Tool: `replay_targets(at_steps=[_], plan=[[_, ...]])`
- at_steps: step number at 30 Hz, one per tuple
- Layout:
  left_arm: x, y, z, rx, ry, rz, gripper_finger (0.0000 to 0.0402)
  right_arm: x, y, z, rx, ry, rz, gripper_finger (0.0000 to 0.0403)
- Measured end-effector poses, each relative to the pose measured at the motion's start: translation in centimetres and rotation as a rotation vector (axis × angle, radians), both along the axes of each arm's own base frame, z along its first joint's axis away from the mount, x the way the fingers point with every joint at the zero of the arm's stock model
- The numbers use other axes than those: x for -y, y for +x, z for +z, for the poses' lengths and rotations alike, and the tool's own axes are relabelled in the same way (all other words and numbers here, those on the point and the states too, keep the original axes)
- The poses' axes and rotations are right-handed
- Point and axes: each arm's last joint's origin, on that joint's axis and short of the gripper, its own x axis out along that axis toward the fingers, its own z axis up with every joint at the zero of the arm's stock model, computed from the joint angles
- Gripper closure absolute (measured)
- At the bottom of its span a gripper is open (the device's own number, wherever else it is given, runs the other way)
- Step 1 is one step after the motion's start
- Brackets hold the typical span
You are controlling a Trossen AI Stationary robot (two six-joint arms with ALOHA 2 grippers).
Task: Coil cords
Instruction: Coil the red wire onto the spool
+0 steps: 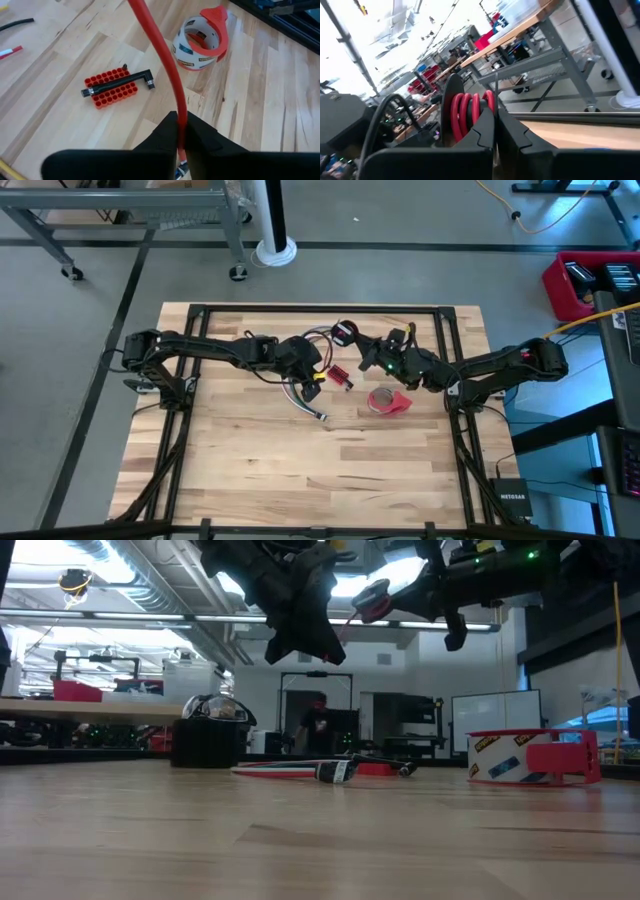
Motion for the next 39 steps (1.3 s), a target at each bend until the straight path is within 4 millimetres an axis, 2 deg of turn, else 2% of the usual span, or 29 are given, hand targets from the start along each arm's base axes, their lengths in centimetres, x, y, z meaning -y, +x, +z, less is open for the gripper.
replay_targets(at_steps=[11, 21, 27, 39], plan=[[0.3, 0.1, 0.1, 0.010, -0.013, 0.059, 0.0398, 0.1, -0.1, 0.0, -0.003, 0.006, -0.054, 0.0395], [1.5, 1.1, 1.1, 0.157, -0.059, 0.023, 0.0400, 0.1, -0.1, 0.0, -0.001, 0.010, -0.060, 0.0395], [1.6, 2.0, 0.8, 0.221, -0.136, -0.016, 0.0401, 0.0, 0.0, -0.1, -0.005, 0.005, -0.005, 0.0395], [1.7, 3.0, 2.1, 0.284, -0.152, -0.069, 0.0401, -0.2, 1.1, -2.7, -0.117, 0.105, 0.111, 0.0395]])
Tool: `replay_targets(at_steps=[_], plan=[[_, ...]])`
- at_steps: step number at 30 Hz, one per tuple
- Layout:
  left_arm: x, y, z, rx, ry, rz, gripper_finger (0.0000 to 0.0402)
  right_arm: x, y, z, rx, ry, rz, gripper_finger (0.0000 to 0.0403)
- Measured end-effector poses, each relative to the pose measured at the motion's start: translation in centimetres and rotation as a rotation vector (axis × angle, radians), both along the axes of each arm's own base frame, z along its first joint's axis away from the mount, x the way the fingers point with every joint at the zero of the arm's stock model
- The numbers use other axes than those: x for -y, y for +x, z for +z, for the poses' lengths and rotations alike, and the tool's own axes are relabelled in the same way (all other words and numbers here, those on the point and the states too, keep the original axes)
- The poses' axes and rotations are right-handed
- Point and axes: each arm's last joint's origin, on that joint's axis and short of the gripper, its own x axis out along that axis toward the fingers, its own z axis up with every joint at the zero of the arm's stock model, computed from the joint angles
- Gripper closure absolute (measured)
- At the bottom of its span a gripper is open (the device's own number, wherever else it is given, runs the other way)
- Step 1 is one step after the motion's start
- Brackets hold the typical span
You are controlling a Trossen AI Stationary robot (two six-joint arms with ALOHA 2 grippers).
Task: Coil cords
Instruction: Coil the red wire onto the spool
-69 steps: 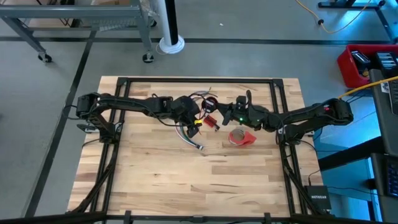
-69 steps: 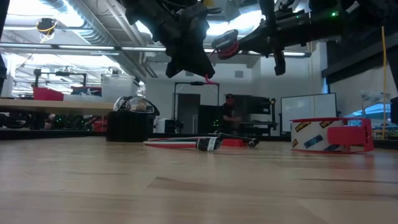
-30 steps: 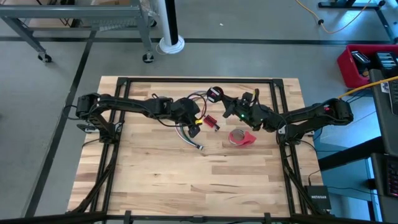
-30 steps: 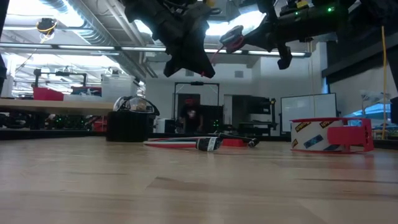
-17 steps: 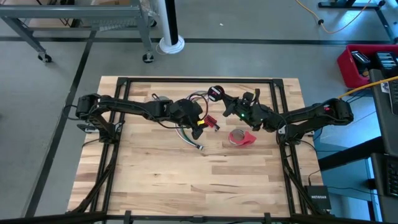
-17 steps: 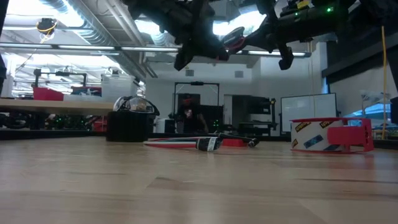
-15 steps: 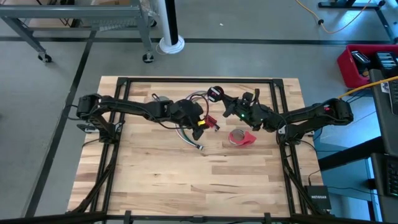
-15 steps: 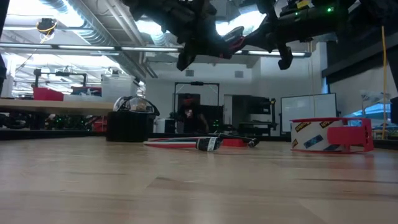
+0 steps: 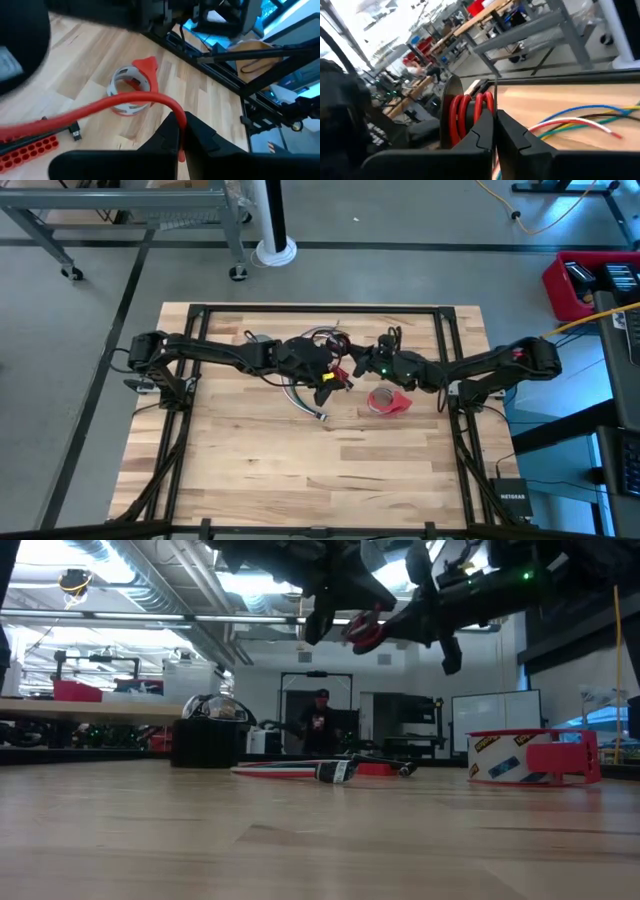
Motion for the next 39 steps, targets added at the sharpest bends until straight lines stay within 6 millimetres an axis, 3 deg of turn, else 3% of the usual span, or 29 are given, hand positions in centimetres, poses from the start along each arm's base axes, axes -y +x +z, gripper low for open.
replay_targets(at_steps=[14, 39], plan=[[0.0, 0.8, -2.9, -0.119, -0.084, -0.003, 0.0402, -0.2, 0.4, 0.0, 0.069, 0.062, 0.077, 0.0395], [-1.4, 0.9, -2.3, -0.078, -0.221, -0.018, 0.0401, -0.3, 0.2, -1.7, -0.105, 0.087, 0.082, 0.0395]])
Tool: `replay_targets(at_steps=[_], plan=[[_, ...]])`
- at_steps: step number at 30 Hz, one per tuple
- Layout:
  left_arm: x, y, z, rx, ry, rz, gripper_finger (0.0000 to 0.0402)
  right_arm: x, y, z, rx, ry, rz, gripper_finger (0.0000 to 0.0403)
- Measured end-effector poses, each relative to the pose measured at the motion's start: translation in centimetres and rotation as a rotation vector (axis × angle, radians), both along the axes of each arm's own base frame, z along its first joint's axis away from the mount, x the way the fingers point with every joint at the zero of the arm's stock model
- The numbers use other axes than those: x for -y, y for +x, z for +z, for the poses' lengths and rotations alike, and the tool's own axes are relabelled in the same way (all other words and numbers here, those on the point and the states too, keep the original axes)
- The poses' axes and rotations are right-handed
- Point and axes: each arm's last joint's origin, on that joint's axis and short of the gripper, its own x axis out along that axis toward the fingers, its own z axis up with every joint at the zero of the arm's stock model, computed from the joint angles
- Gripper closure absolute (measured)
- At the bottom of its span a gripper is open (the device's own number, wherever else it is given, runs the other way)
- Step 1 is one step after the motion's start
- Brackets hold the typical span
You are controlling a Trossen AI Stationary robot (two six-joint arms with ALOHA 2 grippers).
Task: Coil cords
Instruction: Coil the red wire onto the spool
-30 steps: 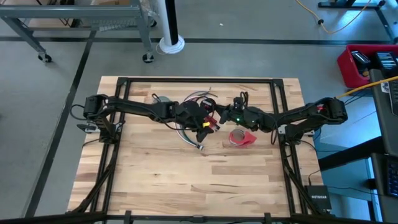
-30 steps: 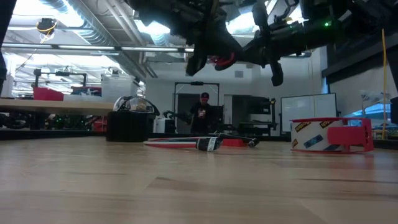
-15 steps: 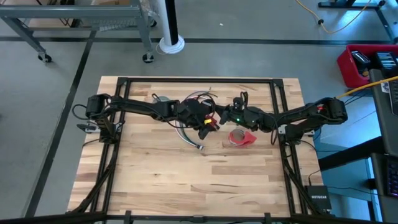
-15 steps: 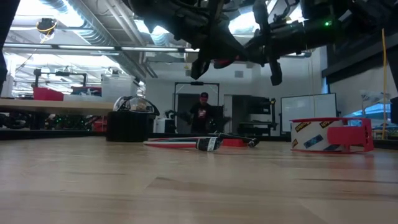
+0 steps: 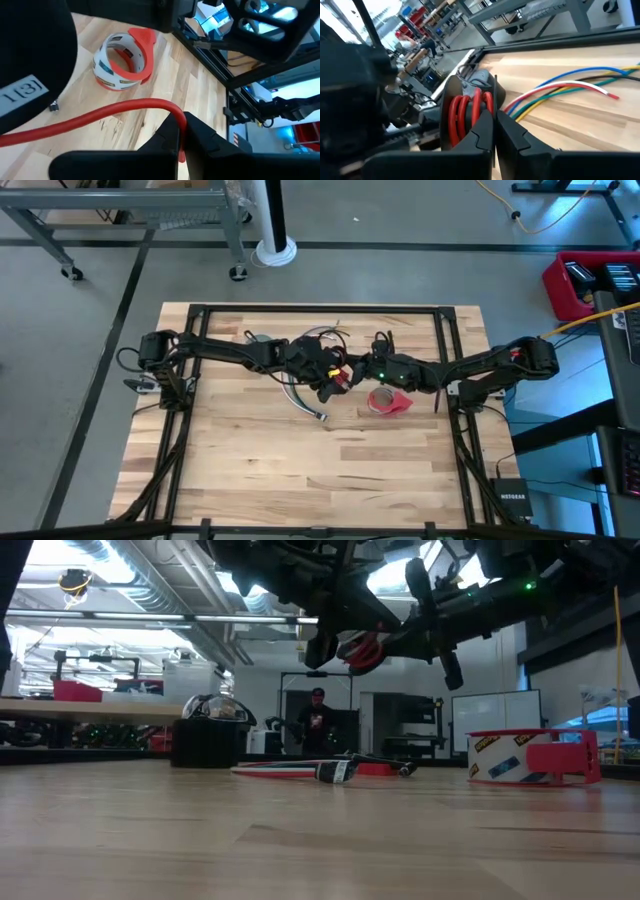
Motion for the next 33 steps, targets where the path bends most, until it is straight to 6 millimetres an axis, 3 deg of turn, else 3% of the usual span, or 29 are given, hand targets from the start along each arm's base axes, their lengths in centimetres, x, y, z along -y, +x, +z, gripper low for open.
replay_targets(at_steps=[6, 14, 21, 33], plan=[[-0.6, -0.2, -0.1, -0.017, -0.049, -0.016, 0.0401, 0.0, -0.1, -0.5, -0.042, 0.022, -0.005, 0.0395], [-1.1, -1.2, -1.3, -0.196, -0.171, -0.036, 0.0401, -0.1, -0.1, -0.6, -0.045, 0.046, 0.026, 0.0395], [-1.0, -1.2, -1.2, -0.197, -0.203, -0.026, 0.0401, -0.1, -0.1, -0.6, -0.044, 0.047, 0.026, 0.0395], [-1.2, -2.0, -2.2, -0.296, -0.072, -0.017, 0.0401, -0.2, 0.0, -0.3, -0.007, 0.052, 0.052, 0.0395]])
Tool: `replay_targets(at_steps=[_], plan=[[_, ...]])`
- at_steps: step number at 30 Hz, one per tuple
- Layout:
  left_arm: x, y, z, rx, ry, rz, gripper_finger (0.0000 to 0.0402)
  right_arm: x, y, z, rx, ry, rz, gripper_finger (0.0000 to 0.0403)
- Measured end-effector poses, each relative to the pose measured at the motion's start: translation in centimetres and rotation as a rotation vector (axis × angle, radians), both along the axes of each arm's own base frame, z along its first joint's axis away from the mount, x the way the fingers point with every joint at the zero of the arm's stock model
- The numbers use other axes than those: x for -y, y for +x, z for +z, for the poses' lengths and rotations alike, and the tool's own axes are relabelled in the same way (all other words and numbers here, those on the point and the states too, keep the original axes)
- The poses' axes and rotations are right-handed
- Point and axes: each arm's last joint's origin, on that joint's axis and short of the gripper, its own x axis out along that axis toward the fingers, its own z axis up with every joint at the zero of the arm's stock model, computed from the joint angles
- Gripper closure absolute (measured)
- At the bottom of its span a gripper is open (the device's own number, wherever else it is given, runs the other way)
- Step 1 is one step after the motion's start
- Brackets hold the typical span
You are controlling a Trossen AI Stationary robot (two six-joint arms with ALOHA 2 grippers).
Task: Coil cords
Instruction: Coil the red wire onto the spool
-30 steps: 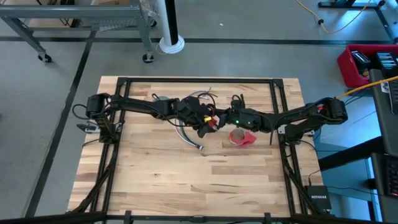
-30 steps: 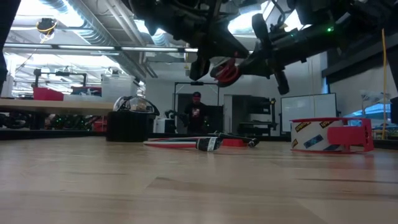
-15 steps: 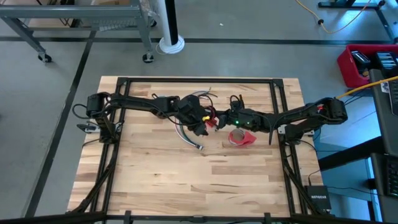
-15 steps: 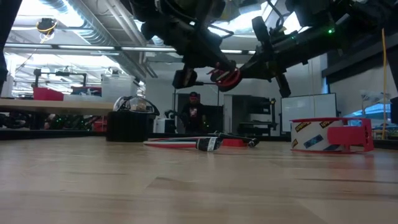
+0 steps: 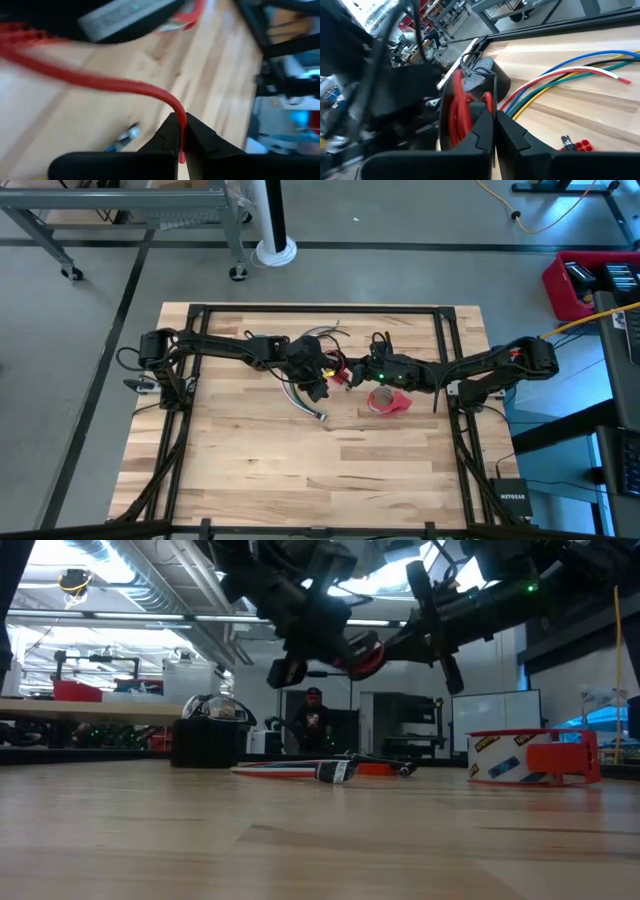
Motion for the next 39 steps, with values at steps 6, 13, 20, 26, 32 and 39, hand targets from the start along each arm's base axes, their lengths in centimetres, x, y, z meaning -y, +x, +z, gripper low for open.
replay_targets(at_steps=[6, 13, 20, 26, 32, 39], plan=[[0.1, -0.3, -0.3, -0.045, 0.017, -0.012, 0.0401, 0.0, 0.1, 0.5, 0.059, -0.001, 0.010, 0.0395], [-0.3, -0.5, -0.4, -0.046, 0.128, -0.009, 0.0401, -0.1, 0.1, 0.7, 0.073, 0.013, 0.030, 0.0395], [-1.9, -1.4, -0.5, -0.107, 0.145, 0.021, 0.0401, -0.2, -0.3, 0.7, 0.037, 0.039, 0.043, 0.0395], [-2.7, -2.4, -0.1, -0.151, 0.170, 0.020, 0.0401, -0.2, -1.2, 2.3, 0.069, 0.010, 0.047, 0.0395], [-2.7, -2.7, 0.5, -0.149, 0.170, 0.025, 0.0401, 0.0, -2.2, 2.9, 0.043, -0.013, -0.033, 0.0395], [-1.1, -2.5, 0.2, -0.162, 0.154, -0.006, 0.0401, 0.2, -2.8, 3.8, 0.063, -0.062, -0.115, 0.0395]])
